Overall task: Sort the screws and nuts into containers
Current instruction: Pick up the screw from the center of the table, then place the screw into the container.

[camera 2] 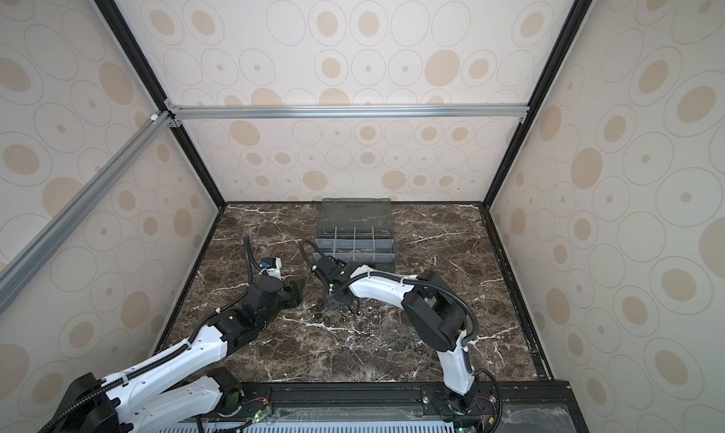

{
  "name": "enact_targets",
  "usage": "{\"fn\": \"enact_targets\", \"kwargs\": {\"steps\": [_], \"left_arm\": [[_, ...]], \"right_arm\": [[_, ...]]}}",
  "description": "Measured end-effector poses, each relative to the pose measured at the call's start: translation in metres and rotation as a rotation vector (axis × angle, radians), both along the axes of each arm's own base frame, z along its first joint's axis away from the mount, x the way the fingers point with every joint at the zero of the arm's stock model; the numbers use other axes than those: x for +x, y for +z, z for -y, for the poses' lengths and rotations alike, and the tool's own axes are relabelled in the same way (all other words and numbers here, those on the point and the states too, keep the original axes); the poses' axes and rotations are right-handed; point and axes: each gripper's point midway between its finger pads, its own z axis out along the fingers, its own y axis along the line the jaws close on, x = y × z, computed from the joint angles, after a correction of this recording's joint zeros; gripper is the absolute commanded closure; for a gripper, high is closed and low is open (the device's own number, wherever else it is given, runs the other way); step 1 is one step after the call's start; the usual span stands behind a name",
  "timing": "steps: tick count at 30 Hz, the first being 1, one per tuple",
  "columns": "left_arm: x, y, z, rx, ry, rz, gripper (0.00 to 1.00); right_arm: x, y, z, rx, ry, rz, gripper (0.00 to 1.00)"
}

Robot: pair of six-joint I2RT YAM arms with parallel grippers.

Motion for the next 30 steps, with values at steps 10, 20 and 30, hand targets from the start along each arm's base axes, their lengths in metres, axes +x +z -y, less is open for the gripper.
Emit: {"fn": "enact_targets", "kwargs": {"steps": [10, 20, 30], "left_arm": [[-0.002, 0.003, -0.001, -0.015, -0.002, 0.015, 0.36], [-0.002, 0.003, 0.000, -0.025, -0.006, 0.016, 0.36], [-0.003, -0.003, 0.000, -0.022, -0.006, 0.005, 0.35]], "right_arm": [[0.092, 0.060, 0.077, -0.043, -0.080, 0.157, 0.89], [0.107, 0.040, 0.082, -0.108, -0.017, 0.131, 0.83], [0.108, 0.028, 0.087, -0.123, -0.015, 0.103, 0.64]]}}
